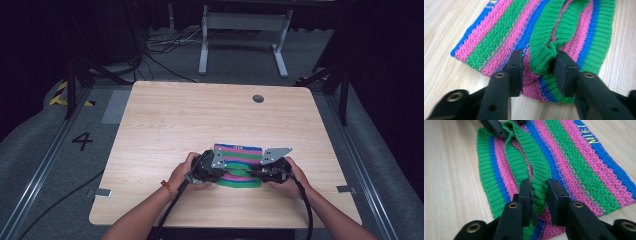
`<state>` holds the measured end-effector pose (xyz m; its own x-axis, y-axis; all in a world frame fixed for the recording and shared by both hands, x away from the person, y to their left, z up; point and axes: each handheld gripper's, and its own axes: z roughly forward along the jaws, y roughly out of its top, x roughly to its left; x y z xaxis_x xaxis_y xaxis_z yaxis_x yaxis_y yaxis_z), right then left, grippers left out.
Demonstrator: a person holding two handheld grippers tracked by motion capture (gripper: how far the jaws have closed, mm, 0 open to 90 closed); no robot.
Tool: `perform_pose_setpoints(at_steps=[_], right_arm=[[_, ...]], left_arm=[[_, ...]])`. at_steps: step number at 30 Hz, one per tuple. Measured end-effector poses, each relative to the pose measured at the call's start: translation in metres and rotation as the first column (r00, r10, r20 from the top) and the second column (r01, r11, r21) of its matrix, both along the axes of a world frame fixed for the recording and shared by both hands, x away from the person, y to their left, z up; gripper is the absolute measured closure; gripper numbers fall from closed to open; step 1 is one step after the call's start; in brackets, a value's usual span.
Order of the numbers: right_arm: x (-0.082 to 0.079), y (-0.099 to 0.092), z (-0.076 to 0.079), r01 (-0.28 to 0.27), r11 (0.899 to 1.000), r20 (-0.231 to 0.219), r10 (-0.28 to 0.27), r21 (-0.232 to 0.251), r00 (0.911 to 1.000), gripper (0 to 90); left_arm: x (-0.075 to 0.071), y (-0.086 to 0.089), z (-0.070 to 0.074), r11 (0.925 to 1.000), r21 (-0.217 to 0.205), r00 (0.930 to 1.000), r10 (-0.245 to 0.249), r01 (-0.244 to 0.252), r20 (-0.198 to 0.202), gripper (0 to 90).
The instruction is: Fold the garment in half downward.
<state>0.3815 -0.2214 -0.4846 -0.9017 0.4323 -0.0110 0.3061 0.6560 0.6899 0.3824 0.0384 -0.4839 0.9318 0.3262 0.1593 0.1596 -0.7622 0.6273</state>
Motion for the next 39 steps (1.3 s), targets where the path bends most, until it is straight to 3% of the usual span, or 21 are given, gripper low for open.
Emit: perform_pose_setpoints(at_steps=[3, 6, 8, 14, 20, 26, 29, 33, 39], right_arm=[[0.001, -0.001, 0.001, 0.004, 1.000, 0.008, -0.004, 0.010, 1.0000, 80.7], [-0.001, -0.002, 0.006, -0.003, 1.000, 0.021, 0.003, 0.014, 0.9998, 82.9], [-0.001, -0.003, 0.007, -0.002, 1.000, 0.023, 0.002, 0.016, 0.9997, 83.0], [-0.008, -0.008, 0.030, -0.021, 0.998, 0.050, 0.018, 0.067, 0.9986, 83.3], [-0.019, -0.011, 0.038, -0.064, 0.996, 0.030, 0.062, 0.068, 0.9976, 82.7], [-0.033, -0.007, 0.027, -0.114, 0.993, -0.003, 0.114, 0.018, 0.9935, 81.3], [-0.035, -0.005, 0.017, -0.117, 0.993, -0.004, 0.117, -0.025, 0.9931, 79.0], [-0.034, -0.006, 0.010, -0.106, 0.993, -0.015, 0.106, -0.042, 0.9943, 74.0], [-0.035, -0.010, 0.000, -0.066, 0.998, -0.043, 0.065, -0.017, 0.9970, 67.1]], left_arm=[[-0.001, 0.000, 0.002, 0.9999, -0.005, 0.9998, -0.013, 0.013, 0.013, 75.9], [-0.003, 0.001, 0.006, 0.9997, -0.010, 0.9995, -0.022, 0.022, 0.021, 79.6], [-0.004, 0.001, 0.009, 0.9997, -0.013, 0.9993, -0.021, 0.021, 0.032, 79.7], [-0.011, 0.005, 0.025, 0.9982, -0.048, 0.9978, -0.033, 0.035, 0.058, 79.5], [-0.027, 0.004, 0.030, 0.9965, -0.005, 0.9950, -0.083, 0.084, 0.055, 76.1], [-0.037, 0.003, 0.020, 0.9914, 0.052, 0.9925, -0.121, 0.120, 0.018, 82.1], [-0.041, 0.001, 0.014, 0.9895, 0.073, 0.9918, -0.126, 0.125, 0.019, 79.5], [-0.040, 0.004, 0.005, 0.9912, 0.085, 0.9946, -0.103, 0.101, 0.013, 73.0], [-0.041, 0.007, -0.003, 0.9943, 0.043, 0.9943, -0.100, 0.098, 0.037, 71.6]])
